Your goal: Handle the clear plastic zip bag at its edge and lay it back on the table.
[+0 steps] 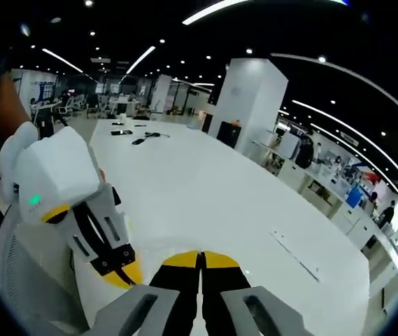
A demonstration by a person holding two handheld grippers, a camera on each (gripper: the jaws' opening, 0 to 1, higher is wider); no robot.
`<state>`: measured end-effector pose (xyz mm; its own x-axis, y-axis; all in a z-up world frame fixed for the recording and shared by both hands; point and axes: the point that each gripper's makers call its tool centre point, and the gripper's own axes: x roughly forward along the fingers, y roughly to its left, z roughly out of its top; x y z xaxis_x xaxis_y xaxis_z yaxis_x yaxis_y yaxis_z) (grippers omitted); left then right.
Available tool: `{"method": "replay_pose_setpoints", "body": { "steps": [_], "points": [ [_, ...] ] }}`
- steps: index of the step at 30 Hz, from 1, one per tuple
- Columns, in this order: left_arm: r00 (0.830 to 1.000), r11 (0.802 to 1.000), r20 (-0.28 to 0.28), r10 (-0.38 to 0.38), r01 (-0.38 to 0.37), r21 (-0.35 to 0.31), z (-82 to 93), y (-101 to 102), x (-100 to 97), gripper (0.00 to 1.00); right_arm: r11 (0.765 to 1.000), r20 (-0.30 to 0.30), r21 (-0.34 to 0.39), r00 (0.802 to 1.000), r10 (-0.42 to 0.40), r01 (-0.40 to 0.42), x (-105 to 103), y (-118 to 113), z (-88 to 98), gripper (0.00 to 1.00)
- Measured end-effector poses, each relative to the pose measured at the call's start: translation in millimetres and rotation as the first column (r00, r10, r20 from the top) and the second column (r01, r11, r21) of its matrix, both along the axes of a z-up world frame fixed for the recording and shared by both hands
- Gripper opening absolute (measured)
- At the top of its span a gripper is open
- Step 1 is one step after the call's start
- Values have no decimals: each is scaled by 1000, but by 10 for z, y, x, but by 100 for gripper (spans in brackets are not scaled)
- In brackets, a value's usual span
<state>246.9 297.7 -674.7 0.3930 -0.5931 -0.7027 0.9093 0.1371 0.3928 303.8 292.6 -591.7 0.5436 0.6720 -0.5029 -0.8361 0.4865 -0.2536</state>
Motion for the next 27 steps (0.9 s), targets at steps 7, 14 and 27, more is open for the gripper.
{"method": "replay_pose_setpoints", "body": {
  "steps": [7,14,27],
  "points": [
    [998,998,-43,55,-54,7,-166,59,22,2,1000,-34,-16,999,-15,15,-57,-5,-201,0],
    [994,996,-66,86,-86,10,-253,82,21,6,998,-51,-66,999,-18,15,-119,-45,-446,0],
    [987,990,-86,132,-136,-42,-235,137,36,18,993,-87,-114,995,-40,30,-131,-125,-700,0]
  ]
}}
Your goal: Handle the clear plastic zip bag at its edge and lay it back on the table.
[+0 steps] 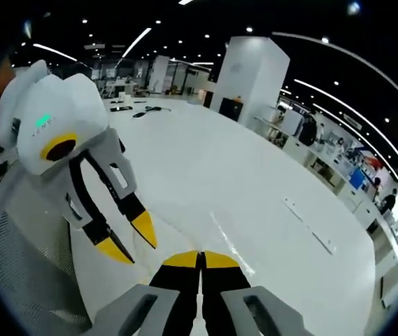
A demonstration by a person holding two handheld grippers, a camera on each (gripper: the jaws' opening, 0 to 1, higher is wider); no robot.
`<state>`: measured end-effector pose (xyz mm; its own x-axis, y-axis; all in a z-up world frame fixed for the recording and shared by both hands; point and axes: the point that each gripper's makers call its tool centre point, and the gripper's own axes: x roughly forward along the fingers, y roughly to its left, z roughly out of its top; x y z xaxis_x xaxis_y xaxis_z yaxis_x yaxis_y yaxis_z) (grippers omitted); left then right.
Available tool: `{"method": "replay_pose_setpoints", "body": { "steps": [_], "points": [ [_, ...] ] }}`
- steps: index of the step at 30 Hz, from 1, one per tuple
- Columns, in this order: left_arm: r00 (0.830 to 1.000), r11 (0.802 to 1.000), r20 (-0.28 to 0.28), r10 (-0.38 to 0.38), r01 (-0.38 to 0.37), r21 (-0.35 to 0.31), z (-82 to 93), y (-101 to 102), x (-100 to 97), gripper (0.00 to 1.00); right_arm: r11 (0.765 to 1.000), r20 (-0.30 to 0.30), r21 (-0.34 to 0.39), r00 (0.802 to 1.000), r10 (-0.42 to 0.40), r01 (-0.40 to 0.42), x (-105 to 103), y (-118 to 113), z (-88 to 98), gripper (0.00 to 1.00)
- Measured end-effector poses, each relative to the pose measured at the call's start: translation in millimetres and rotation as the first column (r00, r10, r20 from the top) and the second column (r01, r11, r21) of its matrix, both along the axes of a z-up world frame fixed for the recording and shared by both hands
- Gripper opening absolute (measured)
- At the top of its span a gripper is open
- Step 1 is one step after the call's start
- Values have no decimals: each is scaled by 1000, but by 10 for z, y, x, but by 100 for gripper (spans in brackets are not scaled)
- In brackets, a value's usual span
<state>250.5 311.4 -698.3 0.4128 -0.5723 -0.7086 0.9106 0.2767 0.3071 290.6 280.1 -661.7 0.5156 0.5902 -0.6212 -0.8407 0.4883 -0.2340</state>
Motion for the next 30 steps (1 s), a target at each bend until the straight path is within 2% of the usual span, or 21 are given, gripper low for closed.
{"method": "replay_pose_setpoints", "body": {
  "steps": [4,11,13,16,21,24,27,30],
  "points": [
    [1000,1000,5,11,-11,-4,32,32,-16,25,1000,-14,-27,1000,3,-3,2,-15,-103,0],
    [997,996,1,75,-75,-40,106,173,-119,27,993,-6,-118,1000,13,-14,43,-109,-294,0],
    [993,990,-1,114,-114,-79,158,202,-138,27,993,-11,-121,1000,3,-5,64,-135,-308,0],
    [988,982,-14,154,-155,-105,173,268,-149,29,993,-26,-118,1000,-10,6,100,-138,-349,0],
    [973,966,-34,226,-229,-122,141,448,-148,35,990,-27,-142,1000,-10,6,123,-159,-381,0],
    [969,962,-31,246,-248,-112,121,528,-146,38,989,-26,-150,1000,-16,12,156,-160,-388,0],
    [958,949,-42,285,-288,-126,131,595,-150,43,986,-15,-167,1000,-21,18,197,-183,-393,0],
    [955,947,-45,293,-297,-126,111,625,-181,43,984,-2,-175,999,-36,35,239,-198,-373,0]
  ]
}}
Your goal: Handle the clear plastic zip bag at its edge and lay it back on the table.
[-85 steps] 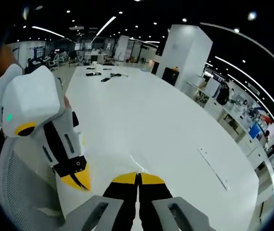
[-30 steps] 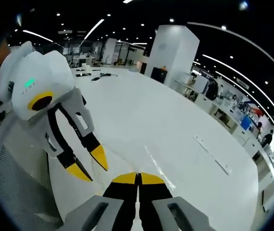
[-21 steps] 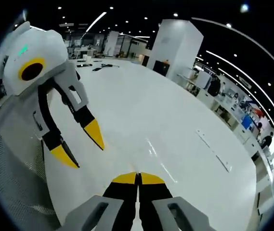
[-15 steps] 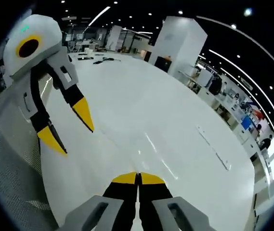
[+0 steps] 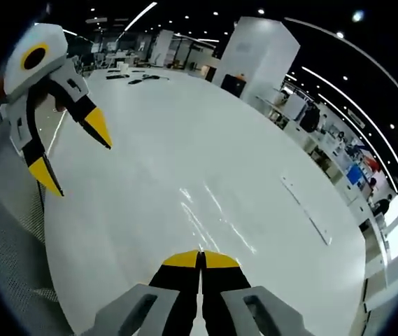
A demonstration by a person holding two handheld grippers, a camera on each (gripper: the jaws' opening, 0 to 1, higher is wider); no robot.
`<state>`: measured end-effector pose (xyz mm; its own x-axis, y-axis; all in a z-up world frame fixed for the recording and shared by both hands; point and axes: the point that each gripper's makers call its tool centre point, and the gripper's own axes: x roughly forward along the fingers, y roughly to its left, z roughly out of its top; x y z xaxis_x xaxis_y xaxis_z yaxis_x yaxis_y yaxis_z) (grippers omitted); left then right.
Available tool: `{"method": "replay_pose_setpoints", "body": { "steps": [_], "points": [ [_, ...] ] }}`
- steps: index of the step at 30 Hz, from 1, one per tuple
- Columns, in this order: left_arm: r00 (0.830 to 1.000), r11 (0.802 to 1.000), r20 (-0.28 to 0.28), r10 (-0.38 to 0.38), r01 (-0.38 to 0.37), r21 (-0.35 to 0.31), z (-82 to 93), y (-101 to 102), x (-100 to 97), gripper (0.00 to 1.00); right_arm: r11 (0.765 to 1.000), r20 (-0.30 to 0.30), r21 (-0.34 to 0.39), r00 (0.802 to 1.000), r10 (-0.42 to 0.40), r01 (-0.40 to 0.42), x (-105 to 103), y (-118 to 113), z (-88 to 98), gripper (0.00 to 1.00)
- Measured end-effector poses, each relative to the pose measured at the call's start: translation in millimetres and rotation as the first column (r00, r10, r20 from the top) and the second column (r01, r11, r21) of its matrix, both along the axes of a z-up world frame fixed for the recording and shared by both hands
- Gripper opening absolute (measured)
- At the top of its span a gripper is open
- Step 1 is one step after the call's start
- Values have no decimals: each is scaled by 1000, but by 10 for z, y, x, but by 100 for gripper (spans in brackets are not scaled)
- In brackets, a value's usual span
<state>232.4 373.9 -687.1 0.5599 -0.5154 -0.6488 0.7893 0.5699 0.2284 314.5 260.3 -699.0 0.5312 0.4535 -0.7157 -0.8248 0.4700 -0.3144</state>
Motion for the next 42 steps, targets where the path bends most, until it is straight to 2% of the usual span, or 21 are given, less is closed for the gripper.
{"method": "replay_pose_setpoints", "body": {
  "steps": [10,18,19,22,25,35,42],
  "points": [
    [1000,1000,-4,30,-30,-1,-4,85,-65,43,999,6,-29,999,-42,42,189,6,-48,0],
    [998,998,-13,57,-57,-5,-78,193,-10,43,997,-3,-58,999,-52,51,314,-33,-154,0],
    [998,998,-15,61,-61,-6,-95,208,-4,43,996,9,-81,999,-33,34,315,-44,-136,0],
    [997,998,-16,70,-70,-3,-110,231,-18,43,995,10,-90,999,-30,31,328,-54,-141,0],
    [997,997,-19,80,-80,-2,-110,244,-40,44,993,6,-114,1000,-20,20,362,-75,-204,0],
    [995,995,-14,98,-98,-10,-38,278,-103,43,990,-25,-138,1000,-17,13,366,-67,-276,0],
    [994,994,-19,104,-104,-13,-50,315,-127,42,990,-42,-142,999,-13,7,381,-14,-306,0]
  ]
}}
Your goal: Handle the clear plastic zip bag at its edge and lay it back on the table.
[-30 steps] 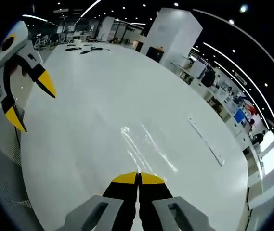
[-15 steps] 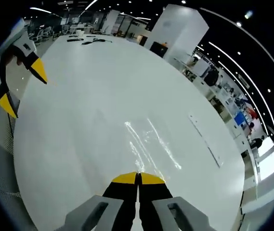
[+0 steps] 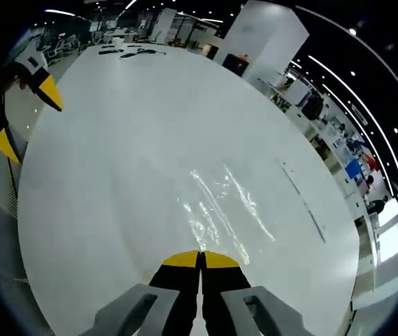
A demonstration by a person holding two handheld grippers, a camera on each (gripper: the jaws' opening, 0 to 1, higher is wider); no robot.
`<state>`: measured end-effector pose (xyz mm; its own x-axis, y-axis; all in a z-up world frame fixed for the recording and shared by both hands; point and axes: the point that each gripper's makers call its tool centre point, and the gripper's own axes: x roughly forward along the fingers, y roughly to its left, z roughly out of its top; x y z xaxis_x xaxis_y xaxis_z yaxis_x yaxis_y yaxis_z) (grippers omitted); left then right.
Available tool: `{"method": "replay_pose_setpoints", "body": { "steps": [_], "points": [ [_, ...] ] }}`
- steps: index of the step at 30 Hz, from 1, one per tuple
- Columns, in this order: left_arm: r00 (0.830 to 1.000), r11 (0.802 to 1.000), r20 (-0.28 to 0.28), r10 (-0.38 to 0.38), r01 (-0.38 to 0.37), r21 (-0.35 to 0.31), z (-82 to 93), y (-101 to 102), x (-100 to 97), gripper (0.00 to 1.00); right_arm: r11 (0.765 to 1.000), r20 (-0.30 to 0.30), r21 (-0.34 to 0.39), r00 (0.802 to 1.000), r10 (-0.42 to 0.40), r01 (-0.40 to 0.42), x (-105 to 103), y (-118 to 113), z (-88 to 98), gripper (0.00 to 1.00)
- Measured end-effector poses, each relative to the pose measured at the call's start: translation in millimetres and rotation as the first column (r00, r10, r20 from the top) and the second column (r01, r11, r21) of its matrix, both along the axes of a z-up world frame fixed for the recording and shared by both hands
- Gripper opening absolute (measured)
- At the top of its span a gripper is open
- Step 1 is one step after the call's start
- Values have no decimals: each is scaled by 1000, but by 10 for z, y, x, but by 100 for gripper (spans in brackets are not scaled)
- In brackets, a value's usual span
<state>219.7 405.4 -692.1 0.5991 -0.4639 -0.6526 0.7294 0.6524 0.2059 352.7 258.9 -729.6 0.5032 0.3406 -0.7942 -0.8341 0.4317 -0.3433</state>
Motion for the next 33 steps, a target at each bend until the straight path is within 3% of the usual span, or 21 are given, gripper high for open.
{"method": "replay_pose_setpoints", "body": {
  "steps": [5,7,10,20,22,33],
  "points": [
    [1000,1000,-1,0,0,-2,-3,3,-17,42,1000,-32,19,999,-5,6,-48,24,-36,0],
    [1000,1000,0,0,0,-2,-7,6,-17,42,999,-81,43,997,2,1,-111,60,-86,0],
    [1000,1000,9,-4,4,-1,-1,2,-16,40,1000,-67,29,998,5,-3,-128,50,-92,0],
    [1000,1000,3,-5,5,-7,2,-1,-20,40,999,-109,38,994,10,-6,-174,44,-140,3],
    [1000,1000,1,-5,5,-8,-8,8,-21,40,999,-82,39,996,30,-27,-166,61,-113,5],
    [1000,1000,-17,-7,6,-8,-90,5,-58,40,995,-80,98,996,38,-30,-163,127,-64,10]
  ]
}}
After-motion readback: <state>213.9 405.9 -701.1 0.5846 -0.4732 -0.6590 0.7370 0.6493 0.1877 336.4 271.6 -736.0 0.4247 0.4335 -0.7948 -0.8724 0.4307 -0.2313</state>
